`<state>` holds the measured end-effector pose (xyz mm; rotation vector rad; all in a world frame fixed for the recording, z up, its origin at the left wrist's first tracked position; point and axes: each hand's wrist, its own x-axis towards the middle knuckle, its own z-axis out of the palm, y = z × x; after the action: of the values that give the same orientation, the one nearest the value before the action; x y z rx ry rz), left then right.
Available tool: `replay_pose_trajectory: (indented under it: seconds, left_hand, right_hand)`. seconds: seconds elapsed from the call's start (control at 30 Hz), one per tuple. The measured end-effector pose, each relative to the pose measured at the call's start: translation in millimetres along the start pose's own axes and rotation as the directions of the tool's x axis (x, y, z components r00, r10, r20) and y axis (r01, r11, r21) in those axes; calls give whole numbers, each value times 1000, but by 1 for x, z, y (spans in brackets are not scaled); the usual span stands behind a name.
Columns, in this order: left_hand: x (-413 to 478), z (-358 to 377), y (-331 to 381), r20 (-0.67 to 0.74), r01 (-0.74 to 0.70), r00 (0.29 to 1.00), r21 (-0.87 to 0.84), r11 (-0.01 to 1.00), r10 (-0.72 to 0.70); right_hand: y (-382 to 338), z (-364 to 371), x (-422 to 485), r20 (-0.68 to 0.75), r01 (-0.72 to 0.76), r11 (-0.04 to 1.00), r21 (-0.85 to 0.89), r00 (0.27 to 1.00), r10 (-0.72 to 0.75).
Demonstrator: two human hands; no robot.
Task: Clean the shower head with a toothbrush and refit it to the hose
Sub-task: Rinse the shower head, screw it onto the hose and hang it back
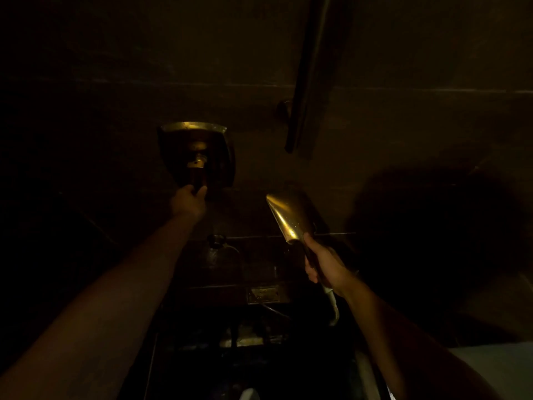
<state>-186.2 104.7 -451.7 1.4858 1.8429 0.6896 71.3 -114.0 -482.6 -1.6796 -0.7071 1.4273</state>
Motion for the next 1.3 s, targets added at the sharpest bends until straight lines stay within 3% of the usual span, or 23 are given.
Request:
replay_pose_trajectory:
  seconds: [0.13,0.4,0.57,0.77,0.9,1.1,1.3]
  left_hand:
    - [-4,-2,5,5,43,999,25,999,-43]
    - [-65,10,16,248,103,967,-158,982,-61]
    - [-158,24,29,516,251,853,-280,927,-75]
    - [-248,41,46,694,213,719,-272,938,38]
    - [-288,65,54,719,143,688,-268,953,99]
    - [-326,93,72,638,30,743,-330,943,200]
    - [-344,91,94,566,0,760,-491,871,319]
  right_hand:
    - [1,4,5,8,-17,1000,15,1000,17]
    - [-11,11,-8,22,24,999,47,999,-25]
    - [-28,1,-31,9,2,996,85,1000,-3]
    - [-32,-21,-74,13,11,976,216,1000,-14]
    - [-42,-41,-102,36,25,960,280,999,-36]
    - [-56,-62,-128,93,58,908,415,990,-106]
    - [-77,-78,-147,137,151,912,382,966,-218]
